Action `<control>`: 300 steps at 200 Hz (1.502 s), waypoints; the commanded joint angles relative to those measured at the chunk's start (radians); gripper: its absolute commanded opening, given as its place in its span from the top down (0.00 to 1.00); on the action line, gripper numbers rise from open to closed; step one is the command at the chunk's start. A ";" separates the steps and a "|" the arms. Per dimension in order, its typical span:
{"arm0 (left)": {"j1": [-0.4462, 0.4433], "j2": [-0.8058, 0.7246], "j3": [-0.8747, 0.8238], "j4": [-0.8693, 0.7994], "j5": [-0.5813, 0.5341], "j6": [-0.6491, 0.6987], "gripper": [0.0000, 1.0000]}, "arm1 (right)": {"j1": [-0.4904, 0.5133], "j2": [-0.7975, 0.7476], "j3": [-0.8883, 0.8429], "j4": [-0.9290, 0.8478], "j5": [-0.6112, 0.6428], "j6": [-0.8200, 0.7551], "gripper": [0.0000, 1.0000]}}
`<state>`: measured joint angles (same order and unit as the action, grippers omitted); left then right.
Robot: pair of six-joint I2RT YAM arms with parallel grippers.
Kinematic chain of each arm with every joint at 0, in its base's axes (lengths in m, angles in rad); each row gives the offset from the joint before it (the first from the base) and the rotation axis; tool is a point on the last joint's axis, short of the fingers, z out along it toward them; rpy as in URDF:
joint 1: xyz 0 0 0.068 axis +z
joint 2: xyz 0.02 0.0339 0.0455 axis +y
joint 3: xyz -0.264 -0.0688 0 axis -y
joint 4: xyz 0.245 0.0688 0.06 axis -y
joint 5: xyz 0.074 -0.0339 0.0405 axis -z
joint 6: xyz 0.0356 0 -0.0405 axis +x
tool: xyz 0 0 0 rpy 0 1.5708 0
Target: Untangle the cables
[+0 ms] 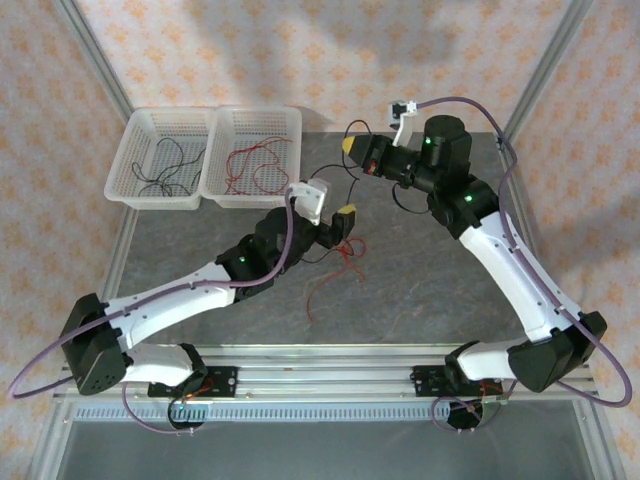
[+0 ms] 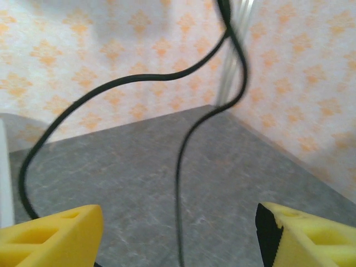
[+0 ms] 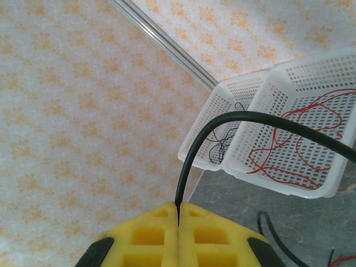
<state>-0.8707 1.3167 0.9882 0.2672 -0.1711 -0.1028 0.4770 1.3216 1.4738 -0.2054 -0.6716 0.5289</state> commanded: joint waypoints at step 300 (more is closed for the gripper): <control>-0.002 -0.073 0.210 0.026 -0.030 0.066 1.00 | -0.009 -0.003 -0.286 0.051 0.360 -0.144 0.71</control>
<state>-0.8707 1.2537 1.1313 0.2825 -0.1646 -0.0360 0.4751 1.3159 1.2457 -0.1574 -0.3119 0.4820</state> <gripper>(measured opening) 0.043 0.174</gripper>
